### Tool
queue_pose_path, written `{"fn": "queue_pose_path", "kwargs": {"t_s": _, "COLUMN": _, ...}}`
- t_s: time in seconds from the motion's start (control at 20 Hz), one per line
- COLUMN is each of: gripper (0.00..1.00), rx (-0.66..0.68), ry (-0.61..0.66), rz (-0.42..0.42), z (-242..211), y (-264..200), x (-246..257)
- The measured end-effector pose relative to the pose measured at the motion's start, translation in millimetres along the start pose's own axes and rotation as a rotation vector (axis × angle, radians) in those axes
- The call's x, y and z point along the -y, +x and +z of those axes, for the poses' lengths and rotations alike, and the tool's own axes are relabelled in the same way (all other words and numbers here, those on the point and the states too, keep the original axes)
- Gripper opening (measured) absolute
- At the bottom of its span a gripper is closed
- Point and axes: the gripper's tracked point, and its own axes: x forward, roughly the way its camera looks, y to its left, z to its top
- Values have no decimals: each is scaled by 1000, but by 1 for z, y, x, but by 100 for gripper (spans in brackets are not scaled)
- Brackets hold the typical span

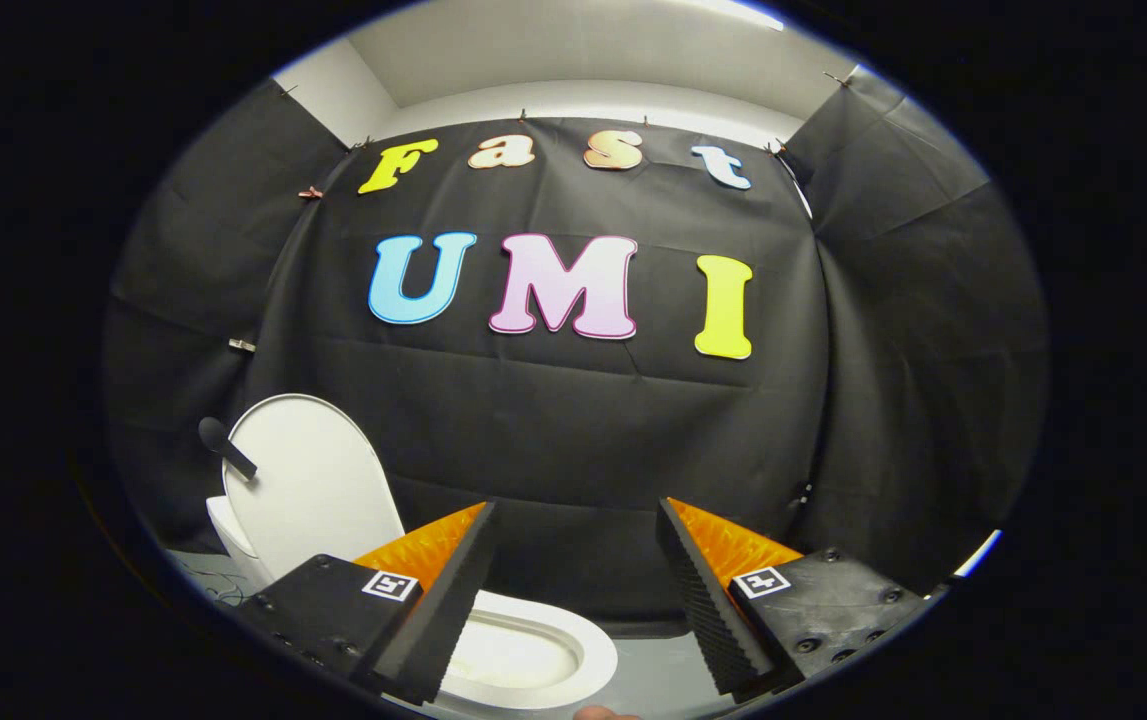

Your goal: Open the toilet lid.

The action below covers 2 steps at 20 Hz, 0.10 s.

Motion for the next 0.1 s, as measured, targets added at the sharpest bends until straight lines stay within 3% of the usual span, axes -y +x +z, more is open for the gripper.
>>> {"fn": "queue_pose_path", "kwargs": {"t_s": 0.1, "gripper": 98, "rx": -1, "ry": 4, "rz": -5, "z": 0, "y": -1, "x": 2}}
